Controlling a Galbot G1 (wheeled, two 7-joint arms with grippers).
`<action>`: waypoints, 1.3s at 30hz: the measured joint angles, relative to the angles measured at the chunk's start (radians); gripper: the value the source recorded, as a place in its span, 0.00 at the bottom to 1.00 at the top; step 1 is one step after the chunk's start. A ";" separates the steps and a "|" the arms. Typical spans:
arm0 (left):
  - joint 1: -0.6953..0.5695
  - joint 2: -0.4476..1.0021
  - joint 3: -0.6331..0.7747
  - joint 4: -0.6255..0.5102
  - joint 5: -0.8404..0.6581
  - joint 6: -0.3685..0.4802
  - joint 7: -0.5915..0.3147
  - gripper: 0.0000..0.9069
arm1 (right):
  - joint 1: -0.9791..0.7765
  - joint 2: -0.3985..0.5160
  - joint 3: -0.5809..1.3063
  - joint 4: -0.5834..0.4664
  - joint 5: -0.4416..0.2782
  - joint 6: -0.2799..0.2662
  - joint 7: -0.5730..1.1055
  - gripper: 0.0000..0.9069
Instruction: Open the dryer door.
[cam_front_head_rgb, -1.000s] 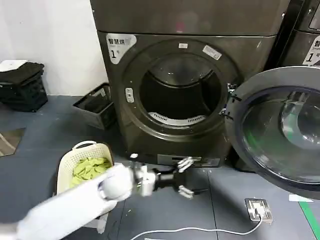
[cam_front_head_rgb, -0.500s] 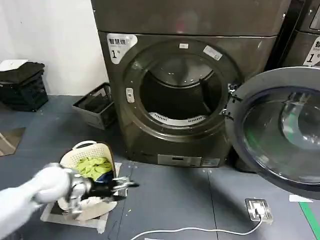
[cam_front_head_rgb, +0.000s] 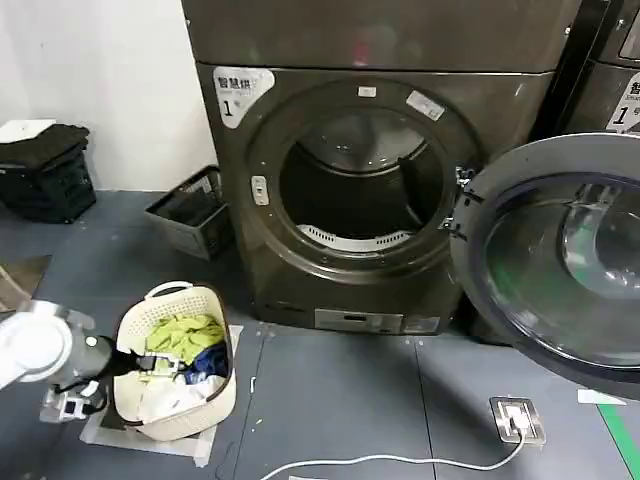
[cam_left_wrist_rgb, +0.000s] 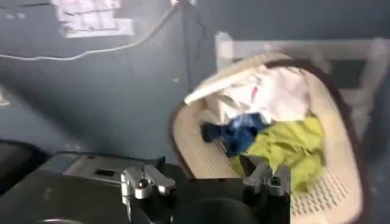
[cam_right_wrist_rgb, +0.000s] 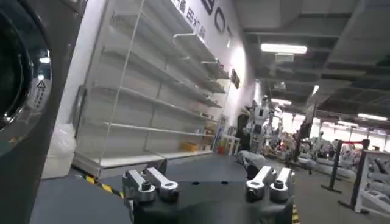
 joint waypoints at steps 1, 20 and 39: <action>-0.001 0.002 -0.002 0.000 0.010 0.000 -0.002 1.00 | 0.000 0.000 0.001 0.000 0.000 -0.002 0.000 1.00; -0.011 0.011 -0.014 0.009 0.077 0.002 -0.042 1.00 | 0.003 0.005 -0.009 0.019 0.019 -0.006 0.000 1.00; -0.022 -0.017 0.002 0.056 0.082 0.003 -0.048 1.00 | 0.011 0.022 -0.020 0.039 0.014 -0.001 -0.003 1.00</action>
